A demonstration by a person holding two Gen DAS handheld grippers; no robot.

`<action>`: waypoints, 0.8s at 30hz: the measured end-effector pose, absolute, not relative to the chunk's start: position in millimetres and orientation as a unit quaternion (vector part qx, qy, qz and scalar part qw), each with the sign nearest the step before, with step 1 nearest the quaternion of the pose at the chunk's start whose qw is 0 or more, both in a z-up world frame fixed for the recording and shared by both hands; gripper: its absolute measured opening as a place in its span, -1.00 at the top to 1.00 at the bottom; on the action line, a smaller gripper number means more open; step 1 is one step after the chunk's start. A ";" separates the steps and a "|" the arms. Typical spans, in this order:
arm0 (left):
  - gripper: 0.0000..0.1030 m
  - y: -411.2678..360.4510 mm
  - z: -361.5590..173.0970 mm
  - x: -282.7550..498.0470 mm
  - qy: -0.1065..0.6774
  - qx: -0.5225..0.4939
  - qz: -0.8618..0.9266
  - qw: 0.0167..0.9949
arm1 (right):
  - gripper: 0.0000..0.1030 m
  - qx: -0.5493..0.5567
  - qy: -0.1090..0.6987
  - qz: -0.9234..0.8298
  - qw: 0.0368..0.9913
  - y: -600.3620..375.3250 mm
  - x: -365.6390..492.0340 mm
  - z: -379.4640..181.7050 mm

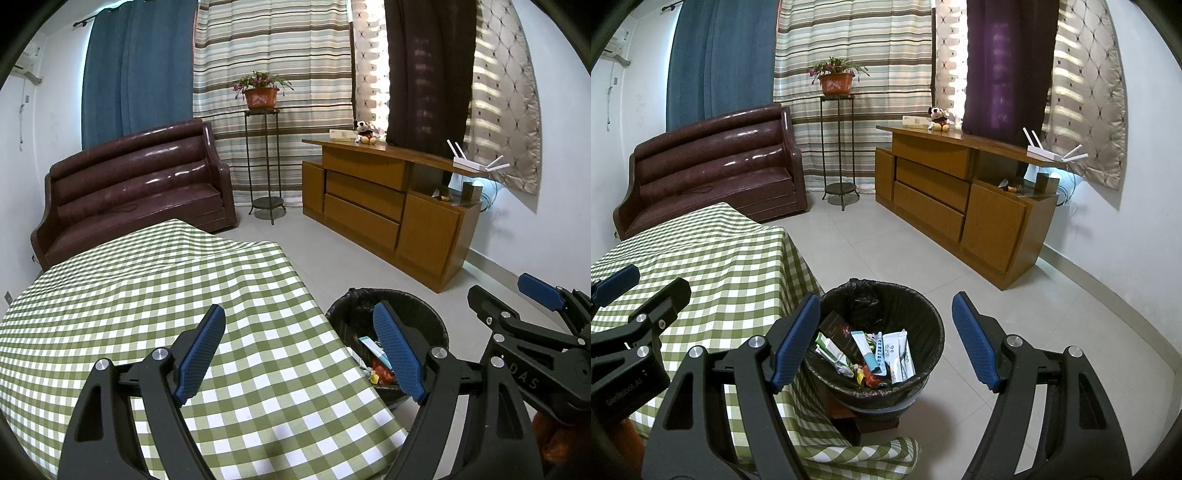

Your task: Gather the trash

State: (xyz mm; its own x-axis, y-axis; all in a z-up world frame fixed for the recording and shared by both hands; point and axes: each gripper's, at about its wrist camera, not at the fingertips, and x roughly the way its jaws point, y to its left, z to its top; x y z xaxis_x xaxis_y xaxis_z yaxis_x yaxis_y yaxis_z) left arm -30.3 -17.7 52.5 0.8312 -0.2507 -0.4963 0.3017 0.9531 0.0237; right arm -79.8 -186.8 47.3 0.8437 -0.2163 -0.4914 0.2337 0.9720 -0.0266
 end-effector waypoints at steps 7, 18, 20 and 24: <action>-0.60 -18.2 52.4 -30.3 0.248 0.050 -0.147 0.956 | -0.40 0.017 0.255 -0.117 0.960 -186.7 -80.1 47.6; -0.62 -19.6 53.2 -31.1 0.241 0.050 -0.143 0.959 | -0.40 0.018 0.257 -0.118 0.959 -186.8 -81.8 44.3; -0.62 -19.1 53.7 -30.6 0.240 0.051 -0.142 0.959 | -0.40 0.018 0.257 -0.117 0.959 -186.7 -82.0 44.4; -0.62 -20.0 53.8 -29.4 0.240 0.059 -0.138 0.959 | -0.41 0.017 0.258 -0.117 0.959 -187.1 -81.8 44.5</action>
